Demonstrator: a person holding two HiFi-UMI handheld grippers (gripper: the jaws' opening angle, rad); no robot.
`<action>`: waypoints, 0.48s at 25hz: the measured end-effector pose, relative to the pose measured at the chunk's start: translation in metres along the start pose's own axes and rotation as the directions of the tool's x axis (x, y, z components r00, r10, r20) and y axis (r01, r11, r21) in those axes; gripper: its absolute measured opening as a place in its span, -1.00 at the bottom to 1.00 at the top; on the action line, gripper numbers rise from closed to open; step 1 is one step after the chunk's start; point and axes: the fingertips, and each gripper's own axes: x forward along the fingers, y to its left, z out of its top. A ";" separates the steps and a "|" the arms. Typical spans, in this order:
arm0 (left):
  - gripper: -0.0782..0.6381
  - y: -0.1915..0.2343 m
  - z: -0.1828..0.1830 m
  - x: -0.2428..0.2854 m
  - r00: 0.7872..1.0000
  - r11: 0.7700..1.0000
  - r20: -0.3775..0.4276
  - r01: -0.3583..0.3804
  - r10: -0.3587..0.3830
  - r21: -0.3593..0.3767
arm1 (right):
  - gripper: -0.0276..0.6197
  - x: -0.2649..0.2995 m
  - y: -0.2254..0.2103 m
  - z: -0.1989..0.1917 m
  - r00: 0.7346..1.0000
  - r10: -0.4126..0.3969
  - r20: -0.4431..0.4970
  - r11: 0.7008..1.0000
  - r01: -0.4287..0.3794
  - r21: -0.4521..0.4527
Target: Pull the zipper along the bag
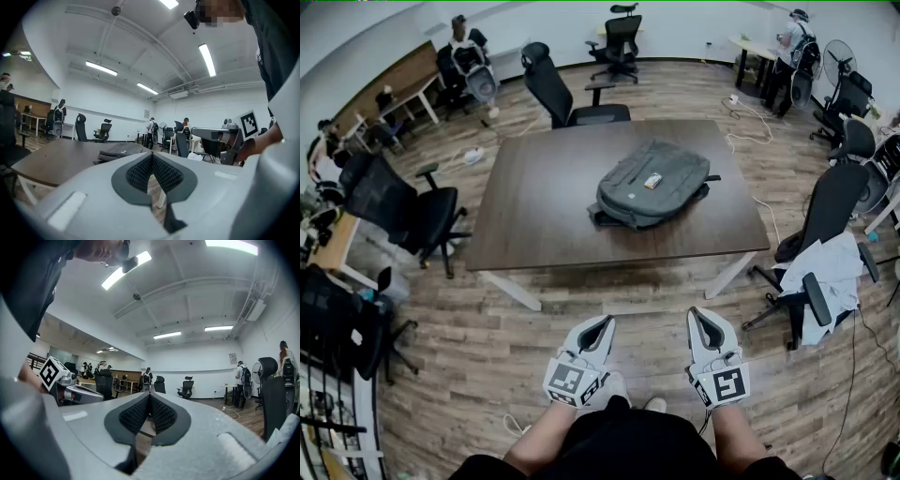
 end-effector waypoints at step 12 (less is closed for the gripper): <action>-0.73 0.046 0.003 0.010 1.000 1.000 0.010 -0.027 0.027 0.003 | -0.91 0.042 0.008 -0.010 0.999 -0.013 -0.043 1.000 0.012 -0.026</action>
